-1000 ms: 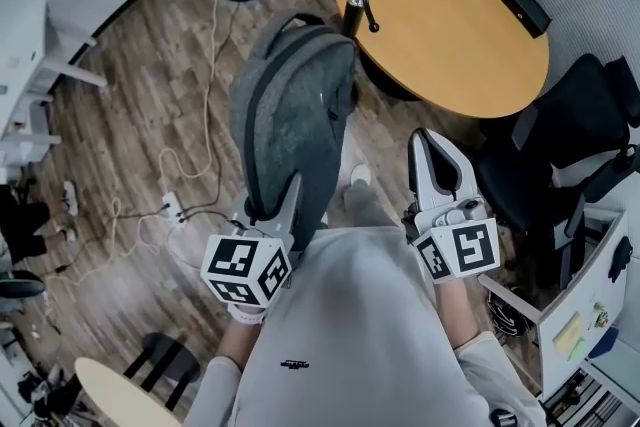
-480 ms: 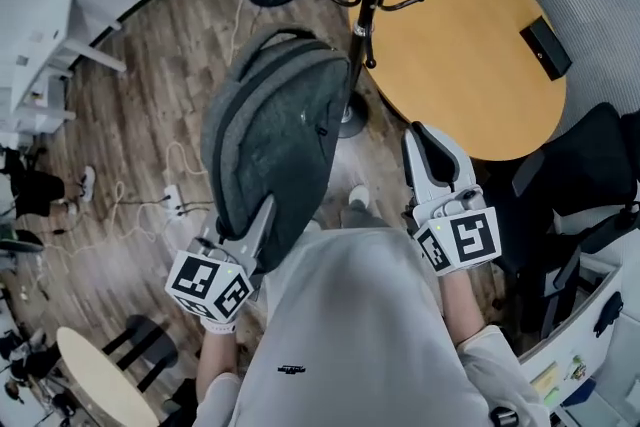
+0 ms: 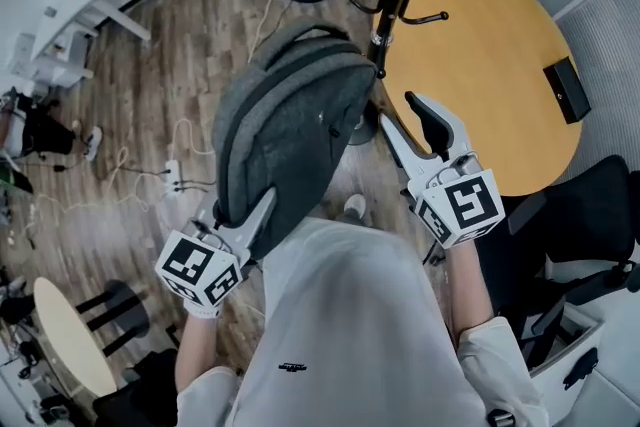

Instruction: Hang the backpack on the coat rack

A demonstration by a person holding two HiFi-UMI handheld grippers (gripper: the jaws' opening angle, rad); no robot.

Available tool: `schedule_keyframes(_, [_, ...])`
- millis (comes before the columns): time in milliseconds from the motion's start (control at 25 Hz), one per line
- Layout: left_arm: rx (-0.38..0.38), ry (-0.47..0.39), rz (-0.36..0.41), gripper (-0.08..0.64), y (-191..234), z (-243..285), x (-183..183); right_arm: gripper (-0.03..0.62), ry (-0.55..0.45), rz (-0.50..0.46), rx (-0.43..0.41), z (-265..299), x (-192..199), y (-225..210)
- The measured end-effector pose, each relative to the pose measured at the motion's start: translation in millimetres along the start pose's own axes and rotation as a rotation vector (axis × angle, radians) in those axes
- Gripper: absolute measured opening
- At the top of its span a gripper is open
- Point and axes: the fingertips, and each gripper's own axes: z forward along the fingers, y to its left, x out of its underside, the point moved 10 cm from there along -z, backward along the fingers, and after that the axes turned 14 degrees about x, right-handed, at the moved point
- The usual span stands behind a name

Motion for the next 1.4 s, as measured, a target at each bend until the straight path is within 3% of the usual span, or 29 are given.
schedule_keyframes(160, [0.002,0.012,-0.019,0.110,-1.8,7.4,5.3,0.181,-0.020,-0.074,-0.039,18.5,-4.8,4.3])
schedule_keyframes(320, [0.023,0.038,-0.009,0.110,-4.8,14.4,5.0,0.181,-0.027,-0.211,-0.065,35.6,-11.4,5.9])
schedule_keyframes(600, [0.044,0.064,0.001,0.110,-2.1,17.5,0.3,0.194,-0.012,-0.409,-0.185,50.6,-13.1,1.7])
schedule_keyframes(880, [0.079,0.116,0.057,0.110,-6.1,14.3,-0.8,0.204,-0.041,-0.607,-0.367,58.9,-28.7,8.9])
schedule_keyframes(1080, [0.112,0.149,0.096,0.110,-7.7,12.2,0.0,0.166,-0.028,-0.634,-0.519,64.7,-23.6,13.3])
schedule_keyframes(1280, [0.132,0.152,0.084,0.110,-1.5,12.4,6.7,0.074,0.003,-0.707,-0.508,60.1,-18.7,18.6])
schedule_keyframes(1400, [0.142,0.144,0.061,0.116,3.8,13.6,7.9,0.055,0.016,-0.687,-0.464,50.4,-20.0,16.8])
